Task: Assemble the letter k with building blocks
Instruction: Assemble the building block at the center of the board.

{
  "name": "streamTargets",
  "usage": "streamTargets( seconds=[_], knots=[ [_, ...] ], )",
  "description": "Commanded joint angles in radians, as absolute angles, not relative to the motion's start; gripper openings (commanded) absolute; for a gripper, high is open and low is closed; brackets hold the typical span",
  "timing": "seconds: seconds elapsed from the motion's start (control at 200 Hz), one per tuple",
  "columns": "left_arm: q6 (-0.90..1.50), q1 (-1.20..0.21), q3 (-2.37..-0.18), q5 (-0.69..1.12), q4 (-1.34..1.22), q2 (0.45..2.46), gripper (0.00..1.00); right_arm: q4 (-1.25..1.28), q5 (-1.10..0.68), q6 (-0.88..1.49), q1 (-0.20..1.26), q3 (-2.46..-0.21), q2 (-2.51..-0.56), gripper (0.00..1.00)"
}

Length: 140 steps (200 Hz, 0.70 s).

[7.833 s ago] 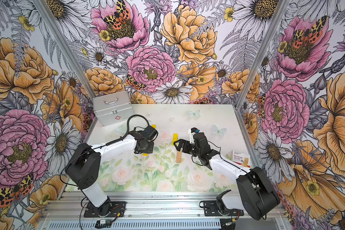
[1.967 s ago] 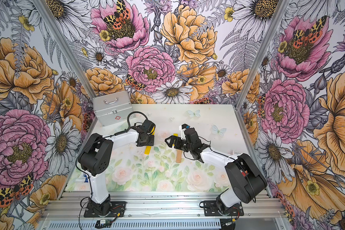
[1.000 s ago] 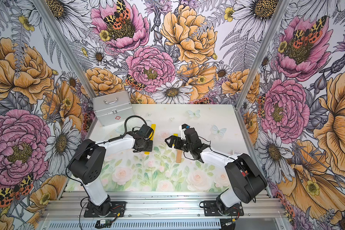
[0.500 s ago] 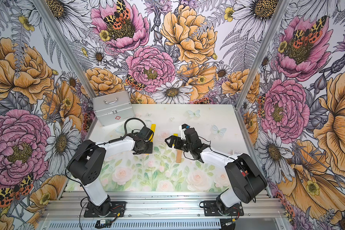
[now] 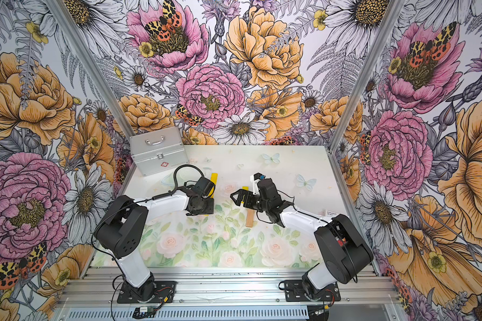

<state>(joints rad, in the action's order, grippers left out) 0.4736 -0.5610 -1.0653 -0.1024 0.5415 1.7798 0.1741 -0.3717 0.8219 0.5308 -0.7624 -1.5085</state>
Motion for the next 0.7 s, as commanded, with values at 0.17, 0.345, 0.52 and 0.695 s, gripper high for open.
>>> streamTargets(
  seconds=[0.17,0.345,0.52,0.695],
  knots=[
    [0.482,-0.548,-1.078,-0.101,0.524,1.796,0.49,0.188,-0.37,0.818,0.535,-0.763,-1.506,0.99],
    [0.466,-0.539,-1.097,-0.095,0.525,1.788,0.51,0.189,-0.37,0.818,0.535,-0.762,-1.508,1.0],
    [0.479,-0.51,-1.071,-0.1,0.533,1.708,0.57,0.184,-0.368,0.815,0.535,-0.771,-1.512,0.99],
    [0.443,-0.478,-1.046,-0.062,0.531,1.599,0.58,0.151,-0.373,0.796,0.531,-0.807,-1.534,0.99]
  ],
)
